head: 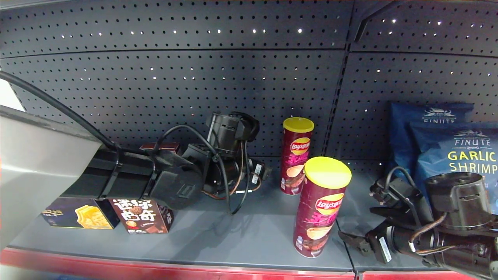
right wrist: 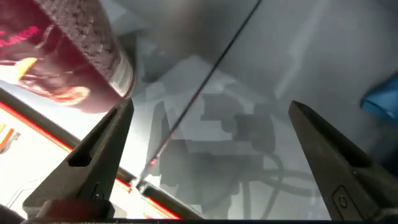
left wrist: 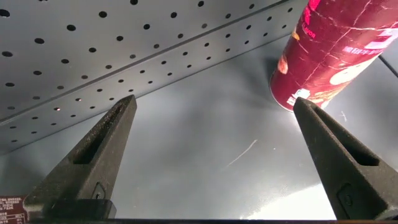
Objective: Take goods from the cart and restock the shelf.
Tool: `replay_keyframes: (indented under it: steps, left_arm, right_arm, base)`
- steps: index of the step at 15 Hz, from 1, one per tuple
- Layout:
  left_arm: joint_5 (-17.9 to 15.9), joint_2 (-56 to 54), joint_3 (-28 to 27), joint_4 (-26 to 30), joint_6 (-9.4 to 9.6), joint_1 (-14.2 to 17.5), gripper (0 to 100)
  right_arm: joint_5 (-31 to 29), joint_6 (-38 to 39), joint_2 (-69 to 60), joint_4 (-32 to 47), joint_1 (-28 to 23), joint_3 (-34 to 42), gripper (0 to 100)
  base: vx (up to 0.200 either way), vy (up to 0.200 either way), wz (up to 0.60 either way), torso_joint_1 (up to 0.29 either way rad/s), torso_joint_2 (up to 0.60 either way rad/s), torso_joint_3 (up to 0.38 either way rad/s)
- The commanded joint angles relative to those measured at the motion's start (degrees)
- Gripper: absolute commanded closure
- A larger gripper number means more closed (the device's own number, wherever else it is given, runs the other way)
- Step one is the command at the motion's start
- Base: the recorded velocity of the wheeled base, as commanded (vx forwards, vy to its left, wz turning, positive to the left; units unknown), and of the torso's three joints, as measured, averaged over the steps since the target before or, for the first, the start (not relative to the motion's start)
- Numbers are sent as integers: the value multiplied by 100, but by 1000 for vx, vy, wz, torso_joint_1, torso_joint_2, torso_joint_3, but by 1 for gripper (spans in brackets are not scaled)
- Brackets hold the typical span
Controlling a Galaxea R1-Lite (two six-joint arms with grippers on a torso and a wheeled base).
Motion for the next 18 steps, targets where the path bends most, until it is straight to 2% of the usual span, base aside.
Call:
replay_keyframes:
  steps: [1, 8, 18]
  left_arm:
    - [4, 18, 3, -6, -4, 1, 0]
    - [4, 53, -32, -15, -4, -8, 0]
    - [4, 80, -24, -15, -12, 1, 0]
  right_arm:
    - [1, -2, 140, -6, 31, -74, 0]
    - [1, -2, 430, -41, 163, -382, 0]
    - [1, -2, 438, -41, 268, -400, 0]
  base:
    - [0, 0, 0, 0, 0, 0]
    - [0, 0, 0, 0, 0, 0]
    - [0, 0, 0, 0, 0, 0]
